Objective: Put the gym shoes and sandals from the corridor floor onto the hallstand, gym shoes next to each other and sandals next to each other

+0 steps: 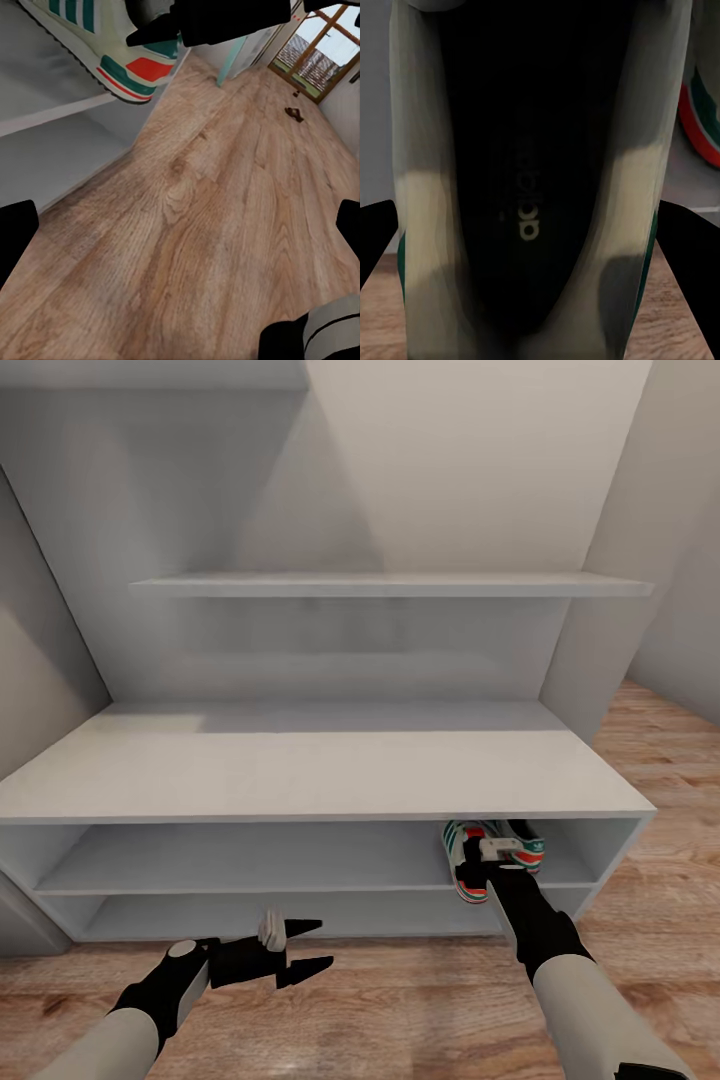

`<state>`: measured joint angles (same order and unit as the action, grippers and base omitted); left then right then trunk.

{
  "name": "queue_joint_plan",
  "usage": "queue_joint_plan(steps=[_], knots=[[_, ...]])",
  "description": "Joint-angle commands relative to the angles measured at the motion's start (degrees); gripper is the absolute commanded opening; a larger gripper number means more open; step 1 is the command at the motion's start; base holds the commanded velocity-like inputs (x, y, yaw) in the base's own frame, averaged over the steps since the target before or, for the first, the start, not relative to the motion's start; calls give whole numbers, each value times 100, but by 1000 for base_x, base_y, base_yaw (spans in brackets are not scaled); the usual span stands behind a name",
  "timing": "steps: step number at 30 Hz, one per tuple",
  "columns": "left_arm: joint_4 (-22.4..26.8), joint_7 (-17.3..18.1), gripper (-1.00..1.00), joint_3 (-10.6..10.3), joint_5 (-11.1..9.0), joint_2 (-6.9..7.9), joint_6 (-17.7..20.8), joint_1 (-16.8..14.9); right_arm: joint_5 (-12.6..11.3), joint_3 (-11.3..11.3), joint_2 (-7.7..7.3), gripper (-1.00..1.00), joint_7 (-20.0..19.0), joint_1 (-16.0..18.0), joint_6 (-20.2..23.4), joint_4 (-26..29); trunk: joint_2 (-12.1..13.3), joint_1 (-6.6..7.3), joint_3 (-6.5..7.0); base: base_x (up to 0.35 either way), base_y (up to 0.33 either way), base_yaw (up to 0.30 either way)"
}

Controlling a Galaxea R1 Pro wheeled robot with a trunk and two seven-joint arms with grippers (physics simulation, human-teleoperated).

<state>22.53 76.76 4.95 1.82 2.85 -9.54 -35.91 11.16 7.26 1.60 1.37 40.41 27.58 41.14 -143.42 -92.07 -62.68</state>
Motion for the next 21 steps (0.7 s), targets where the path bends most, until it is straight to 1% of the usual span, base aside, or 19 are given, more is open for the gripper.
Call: queue_joint_plan(steps=[1, 3, 11, 17, 21], knots=[[-4, 14, 100, 24, 20, -11, -57, -3, 53, 21, 7, -100, -16, 2, 28, 8, -3, -1, -27, 0, 0, 0], [-4, 14, 100, 24, 20, -22, -57, -3, 53, 21, 7, -100, -15, 2, 28, 8, -6, -7, -72, 0, 0, 0], [-5, 14, 100, 24, 20, -30, -57, -3, 53, 21, 7, -100, -15, 3, 28, 8, -6, -7, -72, 0, 0, 0], [-5, 14, 100, 25, 20, -30, -57, -3, 53, 21, 7, -100, -14, 2, 28, 8, -14, -22, -204, 0, 0, 0], [-5, 14, 100, 31, 20, -27, -57, -3, 53, 21, 7, -100, -14, 2, 28, 8, -14, -22, -204, 0, 0, 0]])
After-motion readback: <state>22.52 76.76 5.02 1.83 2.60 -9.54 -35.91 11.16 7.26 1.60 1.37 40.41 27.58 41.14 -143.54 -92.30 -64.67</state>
